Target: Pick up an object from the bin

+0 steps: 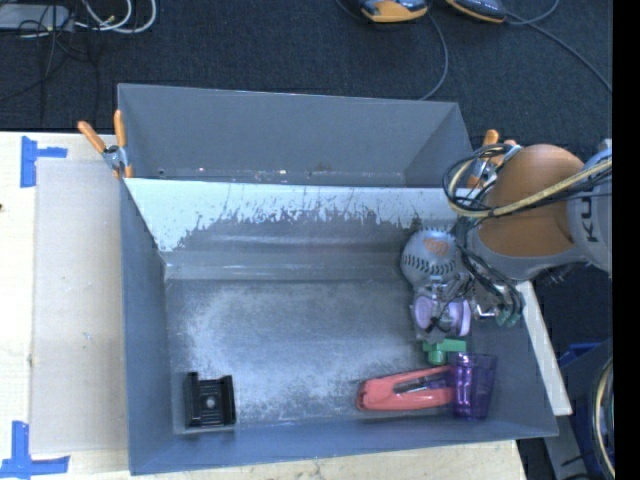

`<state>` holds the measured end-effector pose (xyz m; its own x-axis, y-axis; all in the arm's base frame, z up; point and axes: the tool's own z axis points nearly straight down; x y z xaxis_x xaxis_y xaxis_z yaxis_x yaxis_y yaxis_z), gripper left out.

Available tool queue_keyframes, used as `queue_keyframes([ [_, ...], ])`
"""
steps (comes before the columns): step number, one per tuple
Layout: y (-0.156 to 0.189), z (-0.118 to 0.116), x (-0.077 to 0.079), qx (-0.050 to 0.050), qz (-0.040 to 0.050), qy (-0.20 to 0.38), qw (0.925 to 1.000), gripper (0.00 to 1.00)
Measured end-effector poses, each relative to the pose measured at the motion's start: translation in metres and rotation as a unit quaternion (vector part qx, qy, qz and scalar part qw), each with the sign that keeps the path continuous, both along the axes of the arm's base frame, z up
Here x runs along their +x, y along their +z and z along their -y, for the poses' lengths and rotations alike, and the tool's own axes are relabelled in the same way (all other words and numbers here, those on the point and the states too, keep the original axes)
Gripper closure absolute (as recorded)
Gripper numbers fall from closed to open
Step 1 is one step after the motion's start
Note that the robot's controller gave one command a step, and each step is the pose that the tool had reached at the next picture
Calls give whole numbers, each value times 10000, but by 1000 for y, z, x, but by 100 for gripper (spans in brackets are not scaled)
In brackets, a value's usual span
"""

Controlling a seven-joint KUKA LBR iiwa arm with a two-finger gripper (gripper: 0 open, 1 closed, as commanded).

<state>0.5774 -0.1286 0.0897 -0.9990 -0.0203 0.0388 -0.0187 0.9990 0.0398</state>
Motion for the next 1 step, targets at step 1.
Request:
queue_keyframes([
  [1,5,22,-22,-36,-75,-1251,9921,100],
])
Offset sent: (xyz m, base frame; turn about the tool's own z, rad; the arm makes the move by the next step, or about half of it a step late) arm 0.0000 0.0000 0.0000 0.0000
